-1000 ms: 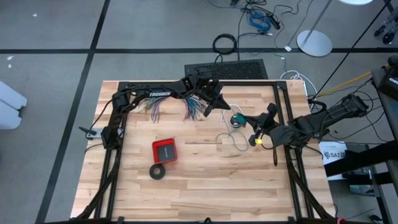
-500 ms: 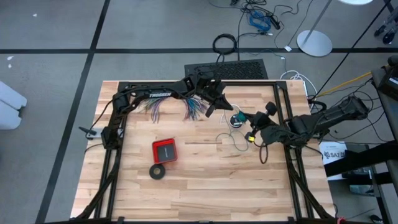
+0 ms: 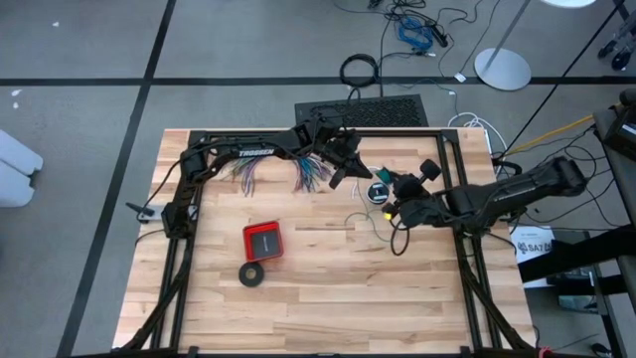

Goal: Coil cords
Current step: Coil the green wire onto the spool

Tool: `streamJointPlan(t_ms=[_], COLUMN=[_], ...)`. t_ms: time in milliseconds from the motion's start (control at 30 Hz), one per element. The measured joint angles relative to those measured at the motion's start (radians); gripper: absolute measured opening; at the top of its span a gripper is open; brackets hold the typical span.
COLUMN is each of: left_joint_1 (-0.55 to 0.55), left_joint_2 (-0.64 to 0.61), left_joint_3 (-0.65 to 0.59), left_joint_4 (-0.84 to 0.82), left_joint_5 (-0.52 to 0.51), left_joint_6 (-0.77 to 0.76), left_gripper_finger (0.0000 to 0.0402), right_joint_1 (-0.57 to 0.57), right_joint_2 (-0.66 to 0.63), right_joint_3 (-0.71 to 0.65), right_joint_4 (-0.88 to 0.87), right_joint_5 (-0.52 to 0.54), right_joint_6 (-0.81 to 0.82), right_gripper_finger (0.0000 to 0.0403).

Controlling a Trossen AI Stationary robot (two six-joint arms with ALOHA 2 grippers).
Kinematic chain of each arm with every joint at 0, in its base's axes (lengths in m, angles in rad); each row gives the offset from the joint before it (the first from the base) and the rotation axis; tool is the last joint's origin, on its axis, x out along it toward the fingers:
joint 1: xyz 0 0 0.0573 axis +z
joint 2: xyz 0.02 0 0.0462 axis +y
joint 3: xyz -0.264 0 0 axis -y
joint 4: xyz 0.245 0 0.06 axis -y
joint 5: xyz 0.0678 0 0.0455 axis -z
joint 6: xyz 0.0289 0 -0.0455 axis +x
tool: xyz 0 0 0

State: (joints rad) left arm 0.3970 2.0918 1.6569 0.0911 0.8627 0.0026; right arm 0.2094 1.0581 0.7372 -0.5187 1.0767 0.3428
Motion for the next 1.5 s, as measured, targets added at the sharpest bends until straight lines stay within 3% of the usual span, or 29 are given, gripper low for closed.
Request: streamJointPlan(t_ms=[300,533,1267,1500], left_joint_1=[-0.009,-0.015,-0.072,-0.081], left_joint_2=[0.0,0.0,0.0,-0.005], left_joint_3=[0.0,0.0,0.0,0.0], left_joint_4=[0.0,-0.002,0.205,0.214], left_joint_5=[-0.001,-0.017,-0.03,-0.077], left_joint_6=[-0.05,-0.101,-0.104,-0.15], left_gripper_finger=[0.0001,0.0023,0.0032,0.0032], right_joint_1=[-0.036,-0.068,-0.098,-0.093], right_joint_2=[0.068,0.096,0.095,0.069], right_joint_3=[0.0,0.0,0.0,-0.001], right_joint_4=[0.177,0.224,0.563,0.638], right_joint_5=[0.024,0.06,0.091,0.091], right_joint_6=[-0.118,-0.112,-0.158,-0.202], right_gripper_finger=[0.0,0.0,0.0,0.0])
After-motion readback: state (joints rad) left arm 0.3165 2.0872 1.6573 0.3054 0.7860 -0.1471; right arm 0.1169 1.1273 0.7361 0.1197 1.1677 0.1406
